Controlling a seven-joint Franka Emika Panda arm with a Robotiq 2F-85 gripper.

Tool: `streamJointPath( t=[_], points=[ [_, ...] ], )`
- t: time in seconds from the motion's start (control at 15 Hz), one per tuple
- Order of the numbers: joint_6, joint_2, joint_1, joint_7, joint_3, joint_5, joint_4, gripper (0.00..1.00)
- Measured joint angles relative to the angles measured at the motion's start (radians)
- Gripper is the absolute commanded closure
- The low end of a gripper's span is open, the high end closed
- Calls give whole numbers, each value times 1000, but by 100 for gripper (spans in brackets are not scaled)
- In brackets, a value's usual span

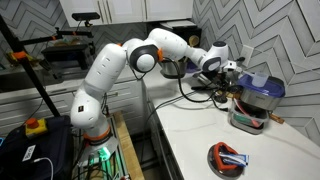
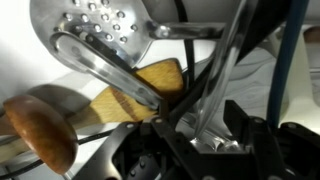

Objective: Put the ladle in the utensil holder

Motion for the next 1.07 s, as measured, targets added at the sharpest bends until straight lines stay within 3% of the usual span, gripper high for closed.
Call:
streamJointPath(
  t=[0.2,0.27,0.73,1.07],
  points=[
    [0,10,-3,-3,1,15,2,94],
    [0,11,-3,-6,4,20,3,96],
    [-34,4,9,-6,-1,4,11,94],
    [-172,-34,71,79,-98,-125,6,94]
  ],
)
